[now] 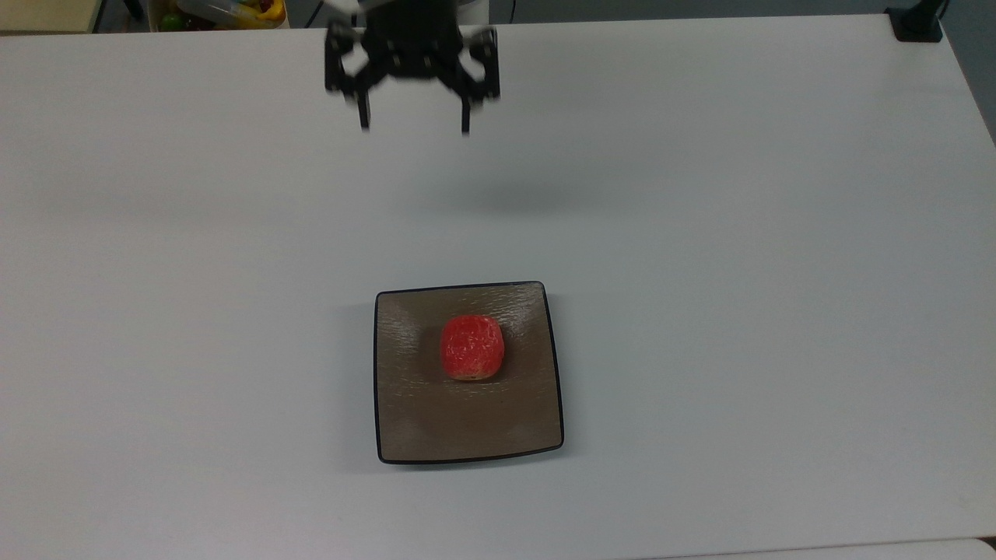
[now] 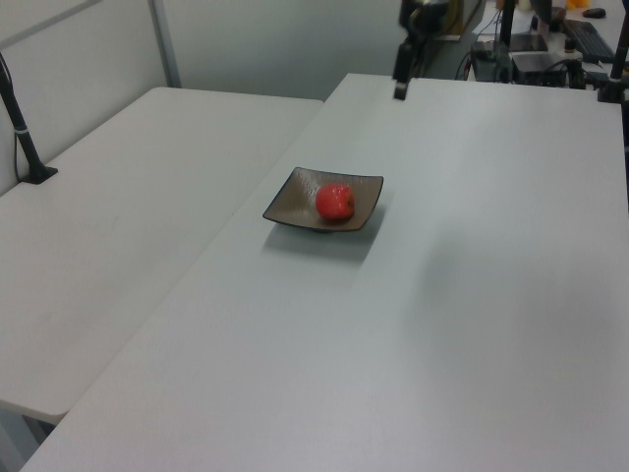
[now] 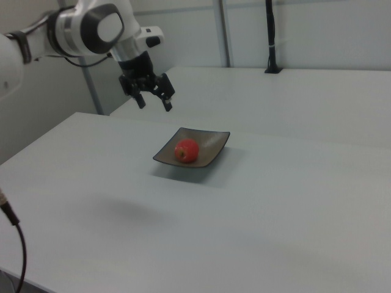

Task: Apples placed on a ceramic plate
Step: 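Open the gripper to release the apple and raise it away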

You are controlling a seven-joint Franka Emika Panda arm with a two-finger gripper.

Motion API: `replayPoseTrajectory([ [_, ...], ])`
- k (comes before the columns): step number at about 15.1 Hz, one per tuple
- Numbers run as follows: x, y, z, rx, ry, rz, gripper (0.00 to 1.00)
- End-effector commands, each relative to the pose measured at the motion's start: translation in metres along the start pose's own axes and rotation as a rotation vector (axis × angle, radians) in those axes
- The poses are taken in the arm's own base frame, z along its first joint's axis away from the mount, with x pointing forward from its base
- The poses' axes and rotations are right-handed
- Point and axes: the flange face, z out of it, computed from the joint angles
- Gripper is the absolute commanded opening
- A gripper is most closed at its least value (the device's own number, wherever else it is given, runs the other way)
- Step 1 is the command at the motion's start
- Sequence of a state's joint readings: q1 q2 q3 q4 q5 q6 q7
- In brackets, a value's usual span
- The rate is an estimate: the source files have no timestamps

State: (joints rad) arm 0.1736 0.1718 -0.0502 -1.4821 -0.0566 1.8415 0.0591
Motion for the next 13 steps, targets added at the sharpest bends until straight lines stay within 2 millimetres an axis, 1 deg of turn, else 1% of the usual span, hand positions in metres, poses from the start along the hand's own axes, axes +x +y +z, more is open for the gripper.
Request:
replayPoseTrajectory([
  [1,-0.053,0.015,-0.026,0.089,-0.1,0.067,1.0],
  [3,-0.073,0.018,-0.037,0.098,-0.129,0.067,1.0],
  [4,-0.081,0.017,-0.039,0.101,-0.137,0.064,1.0],
  [5,-0.085,0.016,-0.036,0.103,-0.144,0.061,1.0],
  [13,-0.082,0.012,-0.029,0.102,-0.145,0.046,1.0],
])
